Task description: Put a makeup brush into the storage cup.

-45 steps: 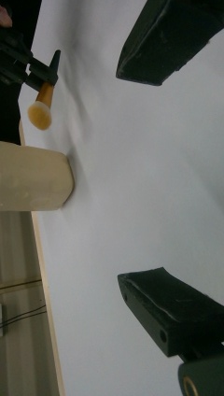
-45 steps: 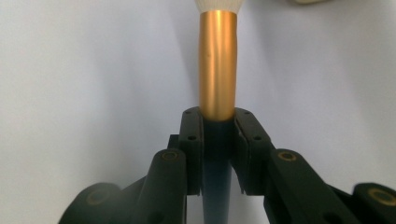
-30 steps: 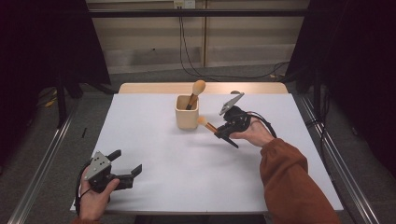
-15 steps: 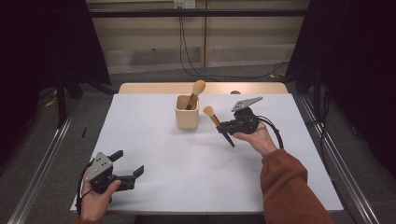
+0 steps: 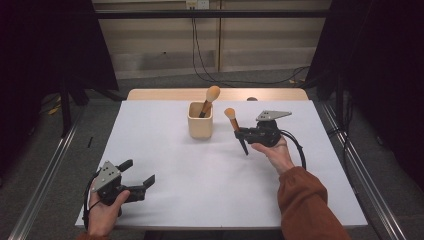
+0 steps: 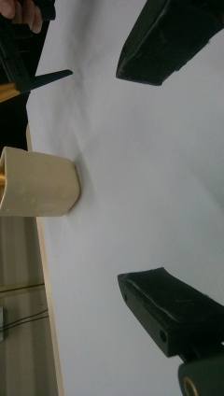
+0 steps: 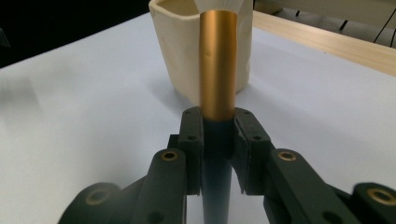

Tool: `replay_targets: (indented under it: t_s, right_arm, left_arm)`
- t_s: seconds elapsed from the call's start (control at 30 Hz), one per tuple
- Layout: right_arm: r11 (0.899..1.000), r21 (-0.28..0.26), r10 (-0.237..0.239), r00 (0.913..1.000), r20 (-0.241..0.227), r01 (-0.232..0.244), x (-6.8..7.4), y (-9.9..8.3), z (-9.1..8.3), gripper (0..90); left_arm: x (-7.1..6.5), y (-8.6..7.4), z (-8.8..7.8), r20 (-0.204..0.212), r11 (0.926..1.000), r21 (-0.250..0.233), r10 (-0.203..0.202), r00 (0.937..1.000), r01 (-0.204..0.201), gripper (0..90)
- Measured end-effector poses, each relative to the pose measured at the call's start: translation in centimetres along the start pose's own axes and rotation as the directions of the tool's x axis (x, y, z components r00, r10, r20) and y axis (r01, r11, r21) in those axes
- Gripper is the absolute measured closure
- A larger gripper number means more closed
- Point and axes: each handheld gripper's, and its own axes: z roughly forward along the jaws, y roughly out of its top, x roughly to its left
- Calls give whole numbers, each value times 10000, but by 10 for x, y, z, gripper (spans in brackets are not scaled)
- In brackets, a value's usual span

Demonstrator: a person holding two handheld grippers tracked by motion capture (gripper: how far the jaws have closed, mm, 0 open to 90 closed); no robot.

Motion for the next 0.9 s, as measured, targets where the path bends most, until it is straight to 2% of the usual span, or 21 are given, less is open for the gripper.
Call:
replay_targets:
  t_s: [0.2,0.4,0.83,0.9]
  right_arm:
    - [9987,-508,98,10000,4,-98,1,-5,-3,754]
    - [9951,-978,158,9999,-38,-161,8,-5,-5,754]
    - [9918,-1278,-91,9986,-515,25,24,-4,-4,754]
    - [9917,-1285,-79,9982,-598,1,26,-4,-4,755]
  left_arm:
    - [-5,3,-1,132,9998,-121,189,9997,-187,35]
    - [-6,4,-1,197,9998,-147,126,9997,-123,35]
    - [-12,10,7,416,9997,-245,86,9991,-76,35]
    - [-15,12,9,445,9992,-341,230,9987,-215,35]
